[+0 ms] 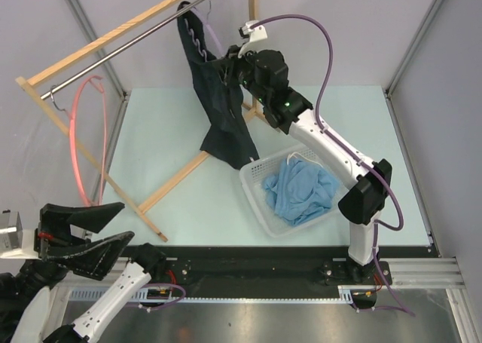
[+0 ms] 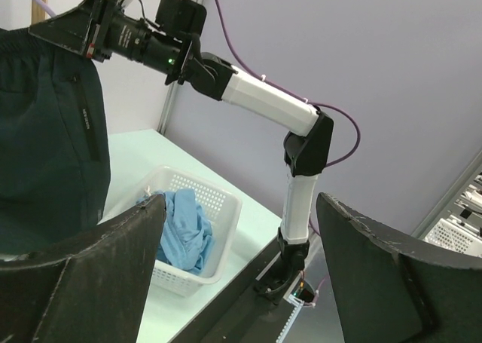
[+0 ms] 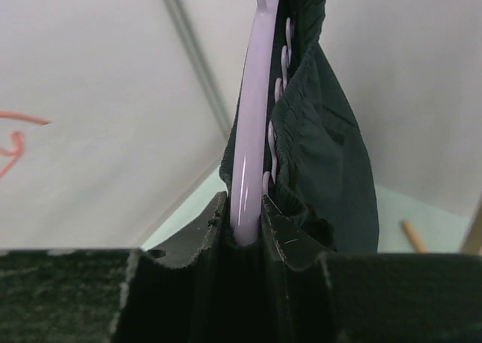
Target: Remove the shorts from the hanger
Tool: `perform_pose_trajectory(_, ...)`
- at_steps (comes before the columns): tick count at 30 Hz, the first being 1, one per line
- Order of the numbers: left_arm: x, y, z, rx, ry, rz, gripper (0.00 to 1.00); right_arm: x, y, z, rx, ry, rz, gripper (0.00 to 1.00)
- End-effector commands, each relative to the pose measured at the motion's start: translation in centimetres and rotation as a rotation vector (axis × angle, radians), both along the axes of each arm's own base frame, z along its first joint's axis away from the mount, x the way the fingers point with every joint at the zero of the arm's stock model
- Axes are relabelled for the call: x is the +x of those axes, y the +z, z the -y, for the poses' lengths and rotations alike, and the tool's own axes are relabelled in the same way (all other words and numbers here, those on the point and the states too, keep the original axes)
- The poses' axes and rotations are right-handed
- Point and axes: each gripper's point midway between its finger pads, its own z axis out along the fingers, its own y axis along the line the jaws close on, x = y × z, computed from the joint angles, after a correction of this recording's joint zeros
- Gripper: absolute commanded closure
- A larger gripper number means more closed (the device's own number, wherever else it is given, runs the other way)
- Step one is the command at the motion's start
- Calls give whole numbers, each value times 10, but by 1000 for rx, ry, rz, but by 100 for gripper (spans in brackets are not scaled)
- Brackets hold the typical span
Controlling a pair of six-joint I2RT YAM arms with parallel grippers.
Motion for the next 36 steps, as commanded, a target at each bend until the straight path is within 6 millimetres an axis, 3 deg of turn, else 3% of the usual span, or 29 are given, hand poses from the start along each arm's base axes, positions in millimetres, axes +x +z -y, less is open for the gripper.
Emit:
perform_pose_trajectory(1,1,3,3,-16,-13,-1,14,-59,85,-4,205,247,67,100)
perform_pose_trajectory(3,1,1,3,-19,-13,-5,14,-70,98,-3,261,300,81,100)
perform_pose_trajectory(4,2,0,4,-18,-14,-10,14,-74,92,-3,283,319,57,100)
perform_pose_trajectory(5,3,-1,5,-21,-16,-15,14,-81,104,-1,350,368,61,100)
perform_pose_trajectory(12,5,-5,12,-43,-50,-32,14,-102,115,12,629,571,-26,100)
perform_pose_trajectory(24,8,-9,12,-49,-48,-42,14,-138,152,35,830,760,-2,100)
perform_pose_trajectory(31,6,-9,11,-53,-48,-42,14,-150,143,46,847,763,-20,100)
perform_pose_trajectory(36,7,-2,12,-46,-49,-35,14,-169,118,33,689,719,-49,100)
